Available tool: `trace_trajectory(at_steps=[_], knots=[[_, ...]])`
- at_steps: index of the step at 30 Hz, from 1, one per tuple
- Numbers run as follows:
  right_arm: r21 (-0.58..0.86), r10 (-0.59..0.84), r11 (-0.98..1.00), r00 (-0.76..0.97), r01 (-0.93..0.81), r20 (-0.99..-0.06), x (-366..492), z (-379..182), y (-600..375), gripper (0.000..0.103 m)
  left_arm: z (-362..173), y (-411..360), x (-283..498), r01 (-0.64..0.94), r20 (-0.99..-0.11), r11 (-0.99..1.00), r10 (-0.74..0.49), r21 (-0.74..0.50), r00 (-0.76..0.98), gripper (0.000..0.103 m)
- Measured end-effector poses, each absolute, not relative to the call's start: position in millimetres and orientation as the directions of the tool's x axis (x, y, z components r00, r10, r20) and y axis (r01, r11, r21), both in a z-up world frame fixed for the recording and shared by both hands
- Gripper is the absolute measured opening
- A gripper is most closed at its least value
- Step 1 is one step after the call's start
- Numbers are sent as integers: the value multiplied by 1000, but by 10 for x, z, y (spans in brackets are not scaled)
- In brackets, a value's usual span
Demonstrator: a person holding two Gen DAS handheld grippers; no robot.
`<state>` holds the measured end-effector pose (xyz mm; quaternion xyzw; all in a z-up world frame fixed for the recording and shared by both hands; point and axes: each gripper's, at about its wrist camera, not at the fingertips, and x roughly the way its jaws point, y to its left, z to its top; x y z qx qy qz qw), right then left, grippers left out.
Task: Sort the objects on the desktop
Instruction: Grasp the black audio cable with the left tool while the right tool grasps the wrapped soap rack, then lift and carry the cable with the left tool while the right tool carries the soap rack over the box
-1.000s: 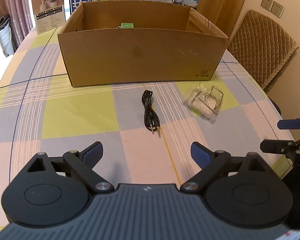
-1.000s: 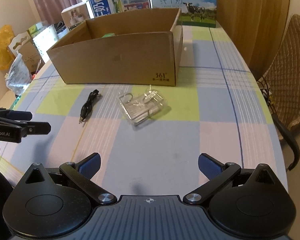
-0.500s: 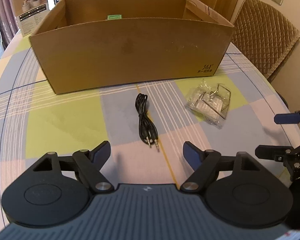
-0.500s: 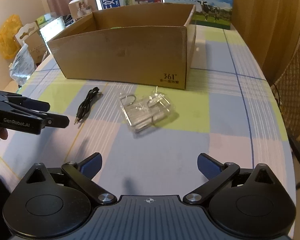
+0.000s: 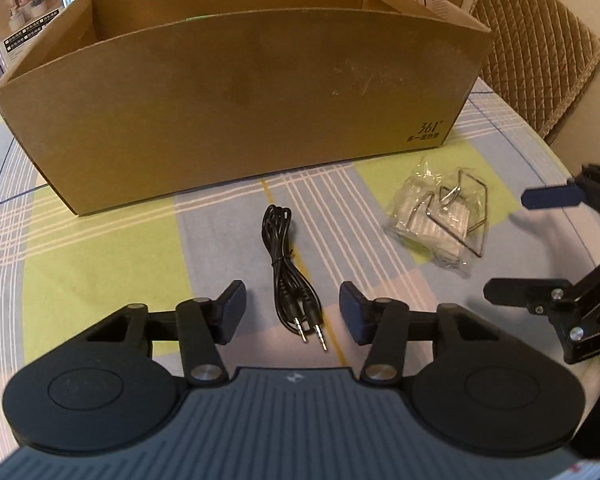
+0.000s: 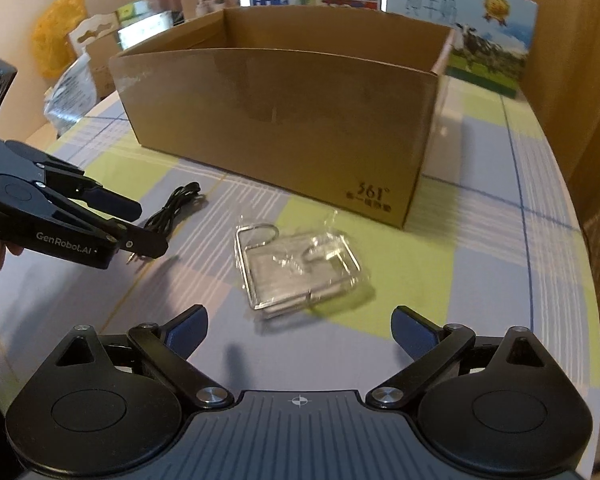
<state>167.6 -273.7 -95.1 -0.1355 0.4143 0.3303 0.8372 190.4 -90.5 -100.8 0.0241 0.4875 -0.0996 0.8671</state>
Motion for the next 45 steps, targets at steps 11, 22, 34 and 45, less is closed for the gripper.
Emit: trace_trajectory(at_steps=[11, 22, 34, 45], knots=[[21, 473, 694, 434, -720, -767, 1882, -1080, -2627, 96, -1047, -819, 1908, 202, -846, 977, -163, -67, 508, 20], [53, 480, 719, 440, -693, -759, 1964, -1179, -2596, 69, -1050, -813, 1819, 190, -840, 980, -153, -61, 521, 20], [117, 426, 822, 467, -557, -774, 1507, -1097, -2832, 68, -963, -948, 1512, 242, -841, 967, -194, -78, 505, 20], [30, 425, 788, 508, -615, -749, 1299, -1071, -2763, 81, -1030, -958, 1486, 213, -842, 975, -166, -63, 513, 27]])
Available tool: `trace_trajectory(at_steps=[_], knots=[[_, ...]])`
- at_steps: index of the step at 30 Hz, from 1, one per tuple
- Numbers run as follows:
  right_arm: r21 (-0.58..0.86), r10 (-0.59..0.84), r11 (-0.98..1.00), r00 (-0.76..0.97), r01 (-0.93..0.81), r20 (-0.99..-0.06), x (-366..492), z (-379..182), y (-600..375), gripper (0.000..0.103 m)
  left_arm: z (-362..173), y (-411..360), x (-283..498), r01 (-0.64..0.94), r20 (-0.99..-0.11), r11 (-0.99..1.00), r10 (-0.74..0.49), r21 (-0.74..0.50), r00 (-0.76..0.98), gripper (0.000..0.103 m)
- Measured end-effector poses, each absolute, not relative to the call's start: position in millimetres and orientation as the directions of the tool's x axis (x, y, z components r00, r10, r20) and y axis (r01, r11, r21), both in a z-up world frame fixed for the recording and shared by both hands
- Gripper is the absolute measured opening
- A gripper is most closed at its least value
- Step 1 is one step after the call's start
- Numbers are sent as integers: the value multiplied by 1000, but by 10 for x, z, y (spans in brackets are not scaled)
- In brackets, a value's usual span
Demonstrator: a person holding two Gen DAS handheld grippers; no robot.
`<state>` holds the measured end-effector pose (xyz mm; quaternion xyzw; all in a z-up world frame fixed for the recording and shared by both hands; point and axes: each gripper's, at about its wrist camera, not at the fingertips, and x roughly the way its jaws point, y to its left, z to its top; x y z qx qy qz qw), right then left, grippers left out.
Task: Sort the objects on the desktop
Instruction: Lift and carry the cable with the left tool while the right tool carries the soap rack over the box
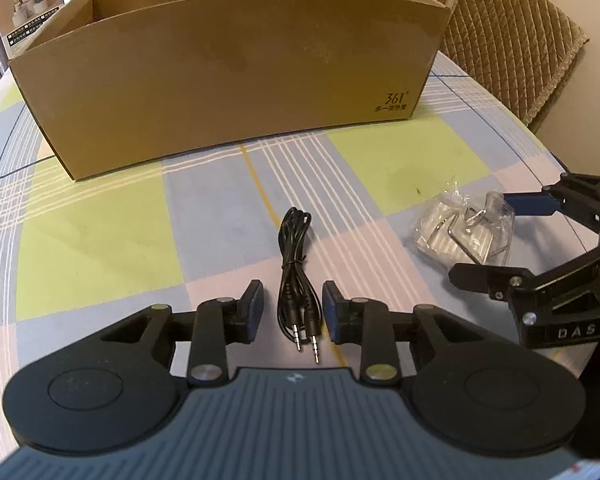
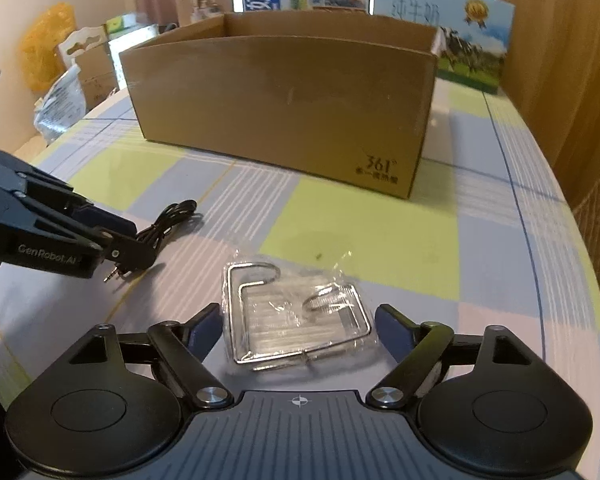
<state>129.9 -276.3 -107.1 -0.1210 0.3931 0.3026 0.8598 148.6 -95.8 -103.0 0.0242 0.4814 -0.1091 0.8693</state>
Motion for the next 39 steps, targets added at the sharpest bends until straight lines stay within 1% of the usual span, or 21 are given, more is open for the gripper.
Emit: trace_trajectory(at_steps=[5, 6, 7, 14, 16, 18, 25, 39], knots=[[19, 426, 781, 510, -625, -747, 1325, -1119, -2737, 81, -1058, -964, 1491, 226, -841, 973, -159, -45, 517, 28], [21, 429, 780, 510, -626, -746, 1331, -1121, -2736, 81, -1055, -966, 1489, 223, -840, 974, -154, -41, 520, 25], [21, 431, 779, 511, -627, -744, 1334, -1123, -2732, 81, -1053, -962, 1486, 214, -839, 976, -145, -35, 524, 18], [-2, 423, 770, 513, -638, -747, 1329, -1159, -2699, 80, -1008, -965, 1446, 214, -833, 976, -154, -44, 532, 17], [-11, 413, 775, 520, -632, -748, 1332, -1160, -2697, 69, -996, -974, 1438, 217, -832, 975, -158, -47, 532, 17], [1, 411, 785, 521, -619, -748, 1339, -1152, -2716, 68, -993, -982, 1433, 219, -832, 975, -159, -46, 531, 17], [14, 423, 795, 537, -606, -730, 1251, -1081, -2753, 68, -908, -1004, 1367, 227, -824, 972, -179, -63, 538, 16], [119, 440, 852, 574, -510, -690, 1022, -786, -2946, 68, -587, -903, 1110, 196, -787, 978, -177, -74, 591, 16]])
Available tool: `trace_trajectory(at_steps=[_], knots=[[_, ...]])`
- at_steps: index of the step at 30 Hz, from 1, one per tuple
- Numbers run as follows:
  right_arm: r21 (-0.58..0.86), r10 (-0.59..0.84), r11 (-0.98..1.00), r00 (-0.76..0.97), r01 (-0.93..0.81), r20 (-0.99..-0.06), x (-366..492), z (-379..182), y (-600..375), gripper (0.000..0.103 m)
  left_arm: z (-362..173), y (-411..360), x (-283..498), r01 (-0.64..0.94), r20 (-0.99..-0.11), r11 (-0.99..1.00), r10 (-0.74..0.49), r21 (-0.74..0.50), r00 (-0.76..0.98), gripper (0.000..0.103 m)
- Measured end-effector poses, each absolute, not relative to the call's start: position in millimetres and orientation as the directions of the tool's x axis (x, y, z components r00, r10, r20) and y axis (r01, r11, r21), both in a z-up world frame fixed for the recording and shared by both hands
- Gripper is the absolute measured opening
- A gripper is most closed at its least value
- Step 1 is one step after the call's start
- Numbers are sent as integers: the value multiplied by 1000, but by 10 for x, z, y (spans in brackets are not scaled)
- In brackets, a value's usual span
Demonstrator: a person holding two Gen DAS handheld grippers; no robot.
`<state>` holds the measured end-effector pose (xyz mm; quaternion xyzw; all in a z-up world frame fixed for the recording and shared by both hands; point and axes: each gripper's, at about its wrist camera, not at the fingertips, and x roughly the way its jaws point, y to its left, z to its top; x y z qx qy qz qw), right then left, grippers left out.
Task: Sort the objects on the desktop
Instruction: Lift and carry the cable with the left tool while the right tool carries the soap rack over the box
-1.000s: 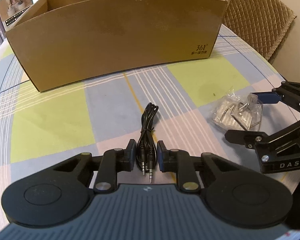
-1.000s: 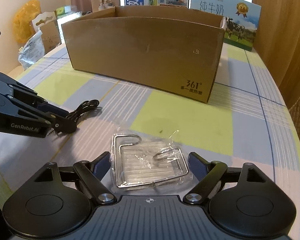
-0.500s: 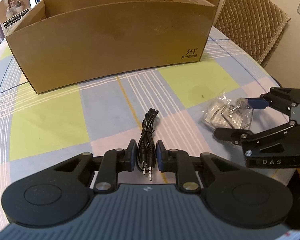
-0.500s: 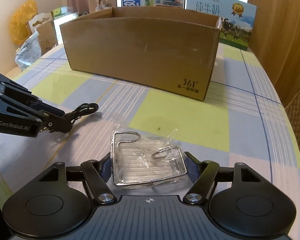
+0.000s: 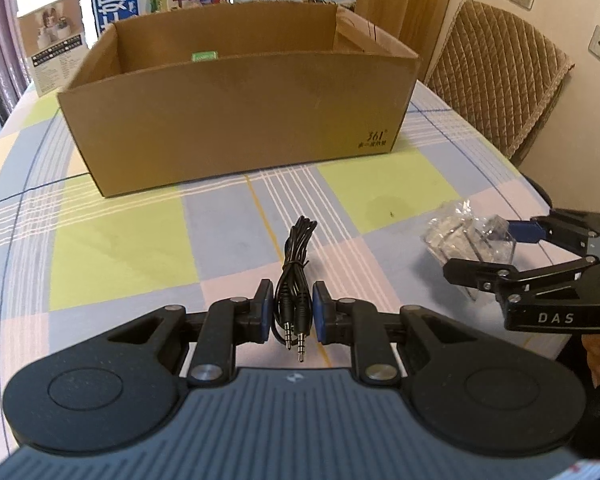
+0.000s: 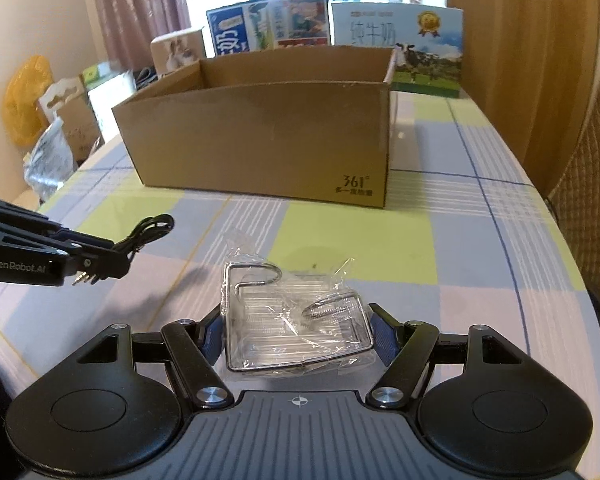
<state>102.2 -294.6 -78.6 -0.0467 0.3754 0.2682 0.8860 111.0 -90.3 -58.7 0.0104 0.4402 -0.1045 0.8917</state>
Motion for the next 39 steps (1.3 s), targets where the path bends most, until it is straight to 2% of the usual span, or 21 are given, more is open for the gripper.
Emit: trace_trajectory(at_steps=[16, 39], knots=[[119, 447, 866, 646, -485, -619, 962, -188, -2991, 68, -41, -806, 1011, 170, -708, 985, -148, -40, 691, 16], [92, 507, 829, 672, -552, -541, 1670, 324, -2614, 68, 412, -516, 1820, 149, -631, 989, -115, 1, 767, 16]])
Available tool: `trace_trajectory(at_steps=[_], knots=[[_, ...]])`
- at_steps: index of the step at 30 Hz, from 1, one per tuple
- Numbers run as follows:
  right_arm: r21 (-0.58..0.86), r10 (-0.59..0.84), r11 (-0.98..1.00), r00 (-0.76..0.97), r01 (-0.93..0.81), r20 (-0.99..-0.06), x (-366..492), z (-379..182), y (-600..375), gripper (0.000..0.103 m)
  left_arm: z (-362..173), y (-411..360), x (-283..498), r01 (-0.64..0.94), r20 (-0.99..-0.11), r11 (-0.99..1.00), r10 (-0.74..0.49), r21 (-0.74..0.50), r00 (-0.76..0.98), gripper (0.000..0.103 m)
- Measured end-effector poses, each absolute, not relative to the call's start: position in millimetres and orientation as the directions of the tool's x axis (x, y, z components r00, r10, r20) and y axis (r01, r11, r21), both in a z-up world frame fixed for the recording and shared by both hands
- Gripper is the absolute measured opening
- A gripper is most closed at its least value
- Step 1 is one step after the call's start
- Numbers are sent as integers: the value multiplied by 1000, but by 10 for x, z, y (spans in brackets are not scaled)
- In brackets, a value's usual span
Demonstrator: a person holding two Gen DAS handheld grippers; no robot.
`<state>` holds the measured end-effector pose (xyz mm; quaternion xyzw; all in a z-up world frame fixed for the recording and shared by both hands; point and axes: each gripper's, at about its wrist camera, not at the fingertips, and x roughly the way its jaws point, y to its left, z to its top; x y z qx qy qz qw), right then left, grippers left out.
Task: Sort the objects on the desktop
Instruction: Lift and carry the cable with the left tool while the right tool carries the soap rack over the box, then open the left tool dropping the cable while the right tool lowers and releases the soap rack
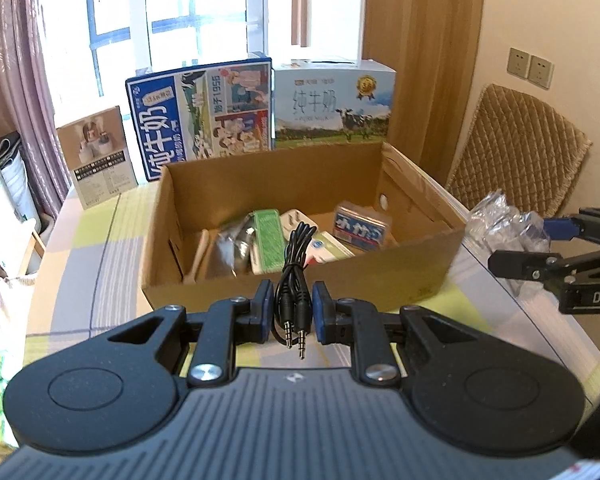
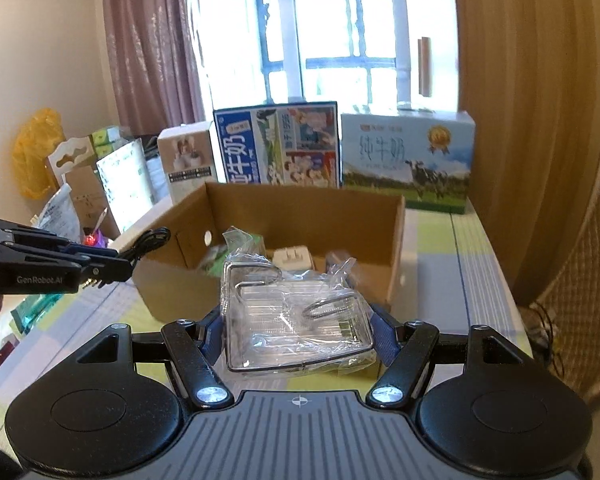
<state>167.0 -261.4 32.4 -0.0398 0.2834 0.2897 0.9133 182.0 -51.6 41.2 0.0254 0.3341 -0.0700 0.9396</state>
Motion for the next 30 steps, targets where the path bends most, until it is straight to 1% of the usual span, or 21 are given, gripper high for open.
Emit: trace_trajectory(at_steps=[8, 16, 30], knots=[[76, 521, 817, 675, -571, -523, 2101, 411, -2400, 68, 414, -349, 2235, 112, -630, 994, -81, 9, 772, 16], [61, 526, 805, 664, -590, -531, 2420, 373, -2202, 68, 377, -278, 2555, 104, -629, 994, -69, 19, 775, 16], [77, 528, 802, 644, -592, -553, 2712, 185, -2014, 68, 72, -236, 2855, 88, -647, 996, -65, 3, 759, 16]])
